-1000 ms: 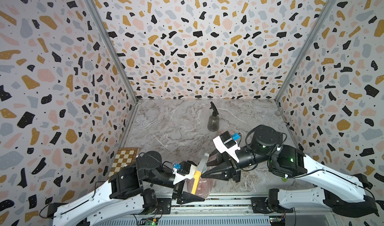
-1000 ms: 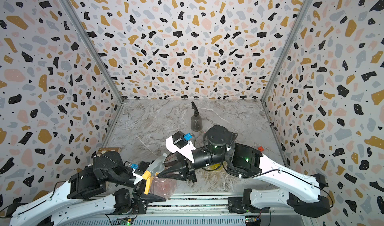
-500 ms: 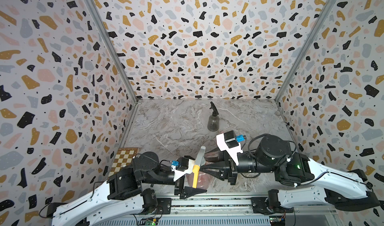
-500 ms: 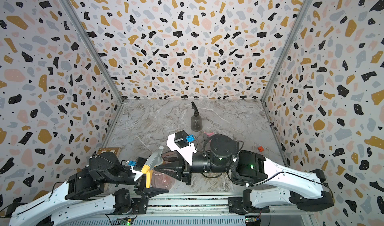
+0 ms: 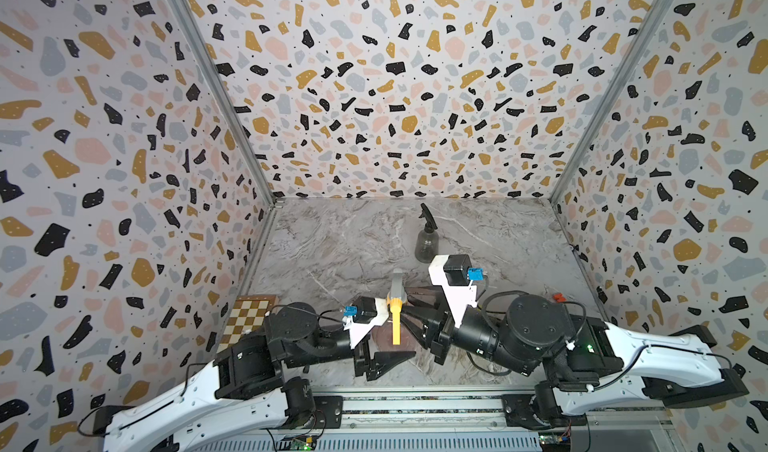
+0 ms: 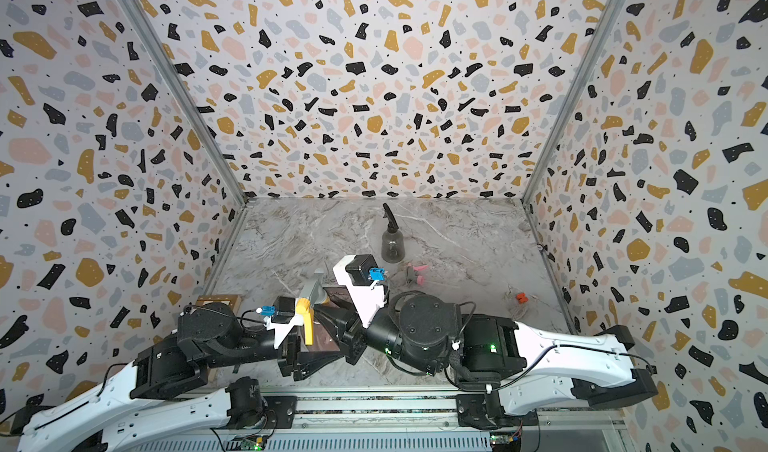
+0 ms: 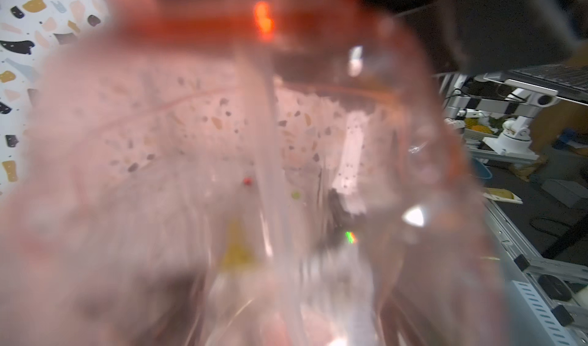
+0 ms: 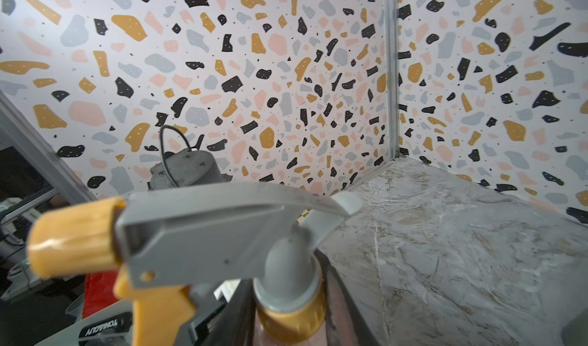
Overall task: Attach spray nozzles to spray bottles
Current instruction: Screw the spray nozzle on the spray bottle.
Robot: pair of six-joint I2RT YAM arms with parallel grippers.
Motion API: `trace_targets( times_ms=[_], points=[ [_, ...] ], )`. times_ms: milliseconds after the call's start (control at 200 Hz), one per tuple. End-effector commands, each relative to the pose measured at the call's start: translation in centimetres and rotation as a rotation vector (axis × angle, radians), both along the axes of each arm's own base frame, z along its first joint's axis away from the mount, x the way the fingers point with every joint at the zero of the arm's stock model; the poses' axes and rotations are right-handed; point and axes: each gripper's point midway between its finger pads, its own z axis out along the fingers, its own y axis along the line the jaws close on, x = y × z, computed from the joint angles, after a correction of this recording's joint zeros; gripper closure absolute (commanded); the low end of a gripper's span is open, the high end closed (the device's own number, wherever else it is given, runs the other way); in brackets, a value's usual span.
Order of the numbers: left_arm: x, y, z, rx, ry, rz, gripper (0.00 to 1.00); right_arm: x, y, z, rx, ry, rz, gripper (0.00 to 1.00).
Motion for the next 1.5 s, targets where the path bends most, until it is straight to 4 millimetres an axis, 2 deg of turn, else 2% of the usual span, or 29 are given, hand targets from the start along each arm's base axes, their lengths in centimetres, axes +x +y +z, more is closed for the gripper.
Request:
trace_targets(
  times_ms=[0,85,160,275,410,526,631,681,791,1026,1276,1497],
  points=[
    [3.1,-0.8,1.2,-0.039,-0.063,0.135,1.00,-1.5,3.1,-4.9,-0.079,0.120,0.024,1.00],
    [2.9,-0.6,1.2,-0.041,-0.061,0.128,1.00,-1.1,2.8,-4.8,-0.093,0.110,0.004,1.00],
    [2.5,-0.4,1.2,-0.045,-0.061,0.117,1.00,-1.3,1.9,-4.1,-0.095,0.077,0.025,0.78],
    [1.5,0.2,1.3,-0.045,-0.068,0.072,1.00,-1.9,-0.7,-2.3,-0.070,0.013,0.092,0.48],
    [-1.4,0.4,1.5,-0.043,-0.081,-0.080,1.00,-4.3,-4.0,0.0,-0.053,-0.096,0.284,0.29],
    [-4.6,0.8,1.6,-0.033,-0.078,-0.250,1.00,-5.4,-6.8,1.5,-0.034,-0.164,0.384,0.20],
    [-7.0,0.9,1.7,-0.042,-0.047,-0.394,1.00,-5.9,-7.7,2.4,-0.006,-0.181,0.458,0.18],
    [-8.2,1.0,1.9,-0.047,-0.029,-0.467,1.00,-6.3,-7.6,2.6,0.007,-0.182,0.501,0.18],
    [-9.4,1.0,2.4,-0.067,-0.005,-0.549,1.00,-7.1,-6.9,2.7,0.021,-0.175,0.589,0.17],
    [-9.8,0.8,2.7,-0.071,0.006,-0.588,1.00,-8.0,-4.8,2.1,0.019,-0.145,0.678,0.25],
    [-9.6,0.8,2.2,-0.056,0.008,-0.572,1.00,-8.6,-4.0,2.9,0.065,-0.134,0.717,0.34],
    [-9.3,0.7,1.9,-0.049,0.008,-0.552,1.00,-8.2,-3.0,2.3,0.045,-0.114,0.709,0.43]
  ],
)
